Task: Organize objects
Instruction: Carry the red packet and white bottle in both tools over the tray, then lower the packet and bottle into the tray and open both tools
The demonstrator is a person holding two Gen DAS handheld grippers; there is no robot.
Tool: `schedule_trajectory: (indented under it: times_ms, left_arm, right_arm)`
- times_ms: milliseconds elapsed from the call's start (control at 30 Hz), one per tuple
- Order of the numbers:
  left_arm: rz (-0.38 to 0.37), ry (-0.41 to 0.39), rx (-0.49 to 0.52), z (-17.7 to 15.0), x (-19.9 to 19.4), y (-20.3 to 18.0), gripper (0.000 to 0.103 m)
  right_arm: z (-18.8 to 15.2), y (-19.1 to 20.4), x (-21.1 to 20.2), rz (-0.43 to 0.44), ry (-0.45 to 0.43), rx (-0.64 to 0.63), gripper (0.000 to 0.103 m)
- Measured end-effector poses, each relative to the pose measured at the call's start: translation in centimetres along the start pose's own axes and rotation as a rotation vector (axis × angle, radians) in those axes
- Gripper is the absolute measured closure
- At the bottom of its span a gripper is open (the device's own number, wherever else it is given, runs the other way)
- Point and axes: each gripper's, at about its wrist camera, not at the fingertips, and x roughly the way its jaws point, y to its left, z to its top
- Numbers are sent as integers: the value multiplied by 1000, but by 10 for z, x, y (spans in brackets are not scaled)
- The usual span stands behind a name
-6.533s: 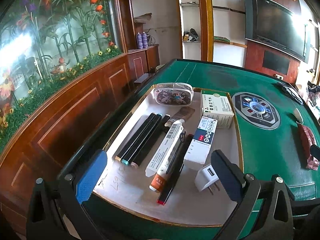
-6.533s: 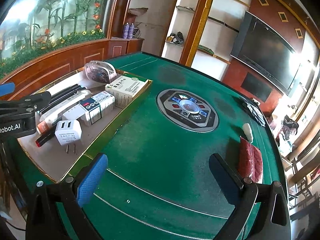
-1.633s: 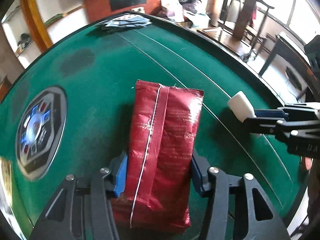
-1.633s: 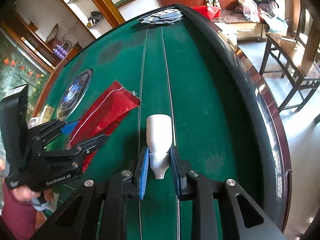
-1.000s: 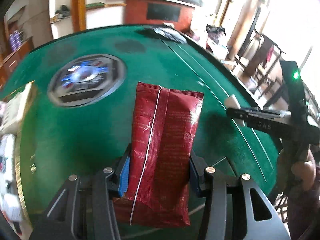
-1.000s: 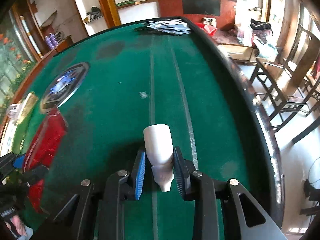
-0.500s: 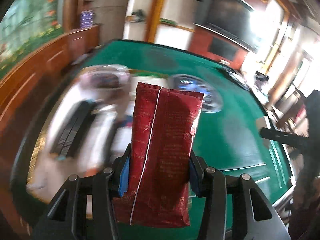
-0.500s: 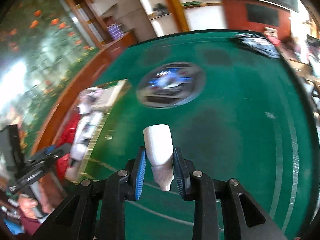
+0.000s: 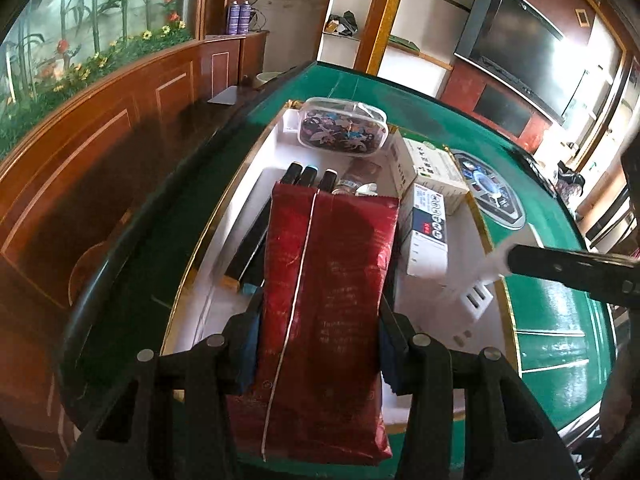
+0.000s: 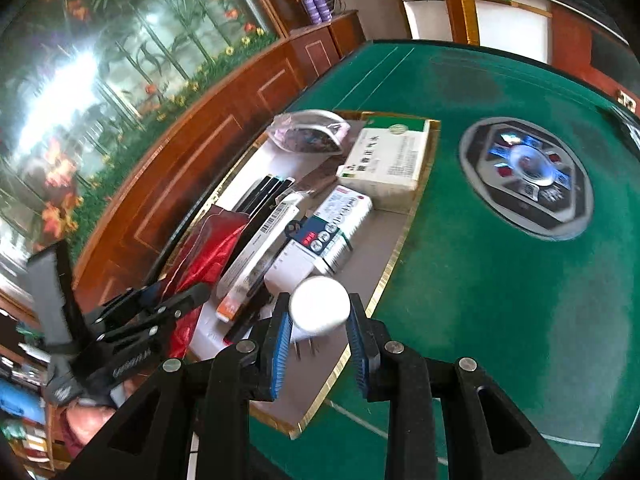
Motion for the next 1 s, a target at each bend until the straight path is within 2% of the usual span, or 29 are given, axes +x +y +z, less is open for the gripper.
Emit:
schedule_trajectory:
  times_ms: [167,433,533,600,633,700,800,867,1000]
  left_arm:
    - [-12,13,-1,-2,11,0,55]
    - [10,-22,-1,-4,16,-1,46]
    - [1,-42,-21,-4,15,-1,38]
    - [10,-66,-29,-3,11,-2,25]
    - [20,-76,-28,-3,9,-2,23]
    - [43,-102,-25,-1,4,-3,18]
    - [111,-157,-24,1,-7,-6,11]
    - [157,-198,-26,3,-16,-6,9]
    - [272,-293,-48,6,-36,-6,0]
  right_arm:
    - [14,0,33,-80,47,-3,74]
    - [26,-12,45,-128,60,29,73]
    - [31,-17,44,-118,52,47,63]
    - [35,-17,41,-104,37,54,55]
    - [37,-17,38,-100,24,53,51]
    - [40,-14,31,-90,-11,41,48]
    - [39,-5,14,-86,-80,7,38]
    - [36,4,1,-110,-137,-16,26]
    - [24,20,-22,-166,-241,-61,17]
